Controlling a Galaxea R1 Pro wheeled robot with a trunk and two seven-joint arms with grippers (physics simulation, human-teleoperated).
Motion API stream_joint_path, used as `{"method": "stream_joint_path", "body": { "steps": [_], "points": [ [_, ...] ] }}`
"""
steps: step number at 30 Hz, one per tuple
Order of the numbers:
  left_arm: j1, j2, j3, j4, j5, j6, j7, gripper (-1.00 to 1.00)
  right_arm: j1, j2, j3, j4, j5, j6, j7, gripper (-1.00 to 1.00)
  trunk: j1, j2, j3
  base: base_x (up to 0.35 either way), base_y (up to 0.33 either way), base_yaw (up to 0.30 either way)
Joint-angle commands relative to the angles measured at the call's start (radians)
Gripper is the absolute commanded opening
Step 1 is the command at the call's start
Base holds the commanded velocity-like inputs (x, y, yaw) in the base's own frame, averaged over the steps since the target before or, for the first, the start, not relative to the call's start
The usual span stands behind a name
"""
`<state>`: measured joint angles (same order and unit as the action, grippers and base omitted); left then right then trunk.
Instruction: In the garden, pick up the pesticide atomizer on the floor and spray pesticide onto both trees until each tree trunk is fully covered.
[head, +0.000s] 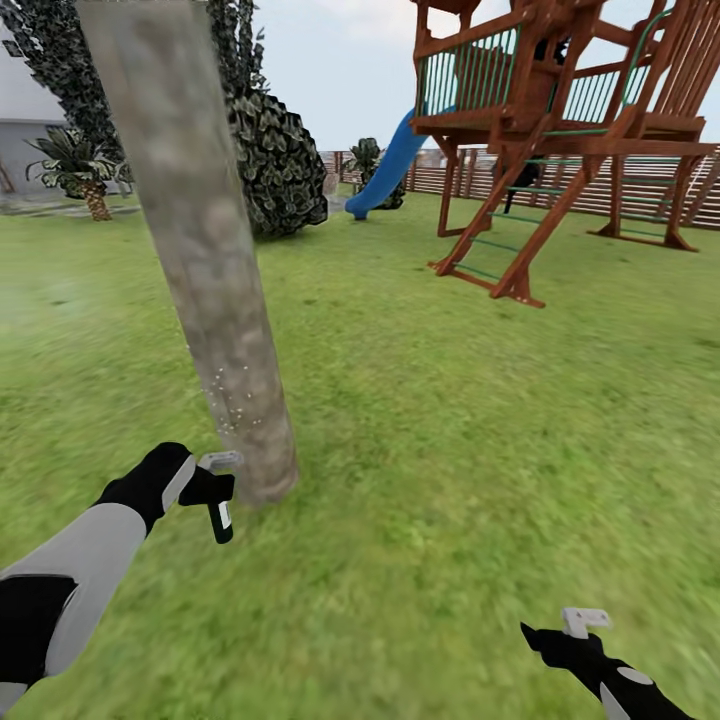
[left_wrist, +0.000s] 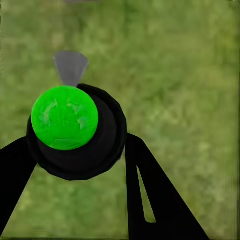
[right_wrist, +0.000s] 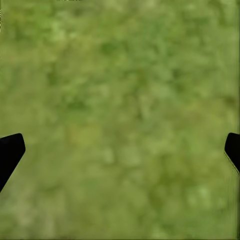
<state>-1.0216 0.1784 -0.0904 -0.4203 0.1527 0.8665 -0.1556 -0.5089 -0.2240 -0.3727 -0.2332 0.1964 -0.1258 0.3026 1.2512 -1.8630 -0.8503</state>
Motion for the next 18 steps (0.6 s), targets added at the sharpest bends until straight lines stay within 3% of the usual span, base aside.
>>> {"method": "stream_joint_path", "body": {
  "steps": [1, 18],
  "points": [
    [0.0, 0.0, 0.0, 0.0, -0.001, 0.0, 0.001, -1.0, 0.0, 0.0, 0.0, 0.0, 0.0, 0.0, 0.0, 1.0, 0.0, 0.0, 0.0, 0.0, -0.272, 0.264],
    [0.0, 0.001, 0.0, 0.0, -0.001, 0.0, 0.001, -1.0, 0.0, 0.0, 0.0, 0.0, 0.0, 0.0, 0.001, 1.0, 0.0, 0.0, 0.0, 0.0, -0.276, 0.276]
  ]
}}
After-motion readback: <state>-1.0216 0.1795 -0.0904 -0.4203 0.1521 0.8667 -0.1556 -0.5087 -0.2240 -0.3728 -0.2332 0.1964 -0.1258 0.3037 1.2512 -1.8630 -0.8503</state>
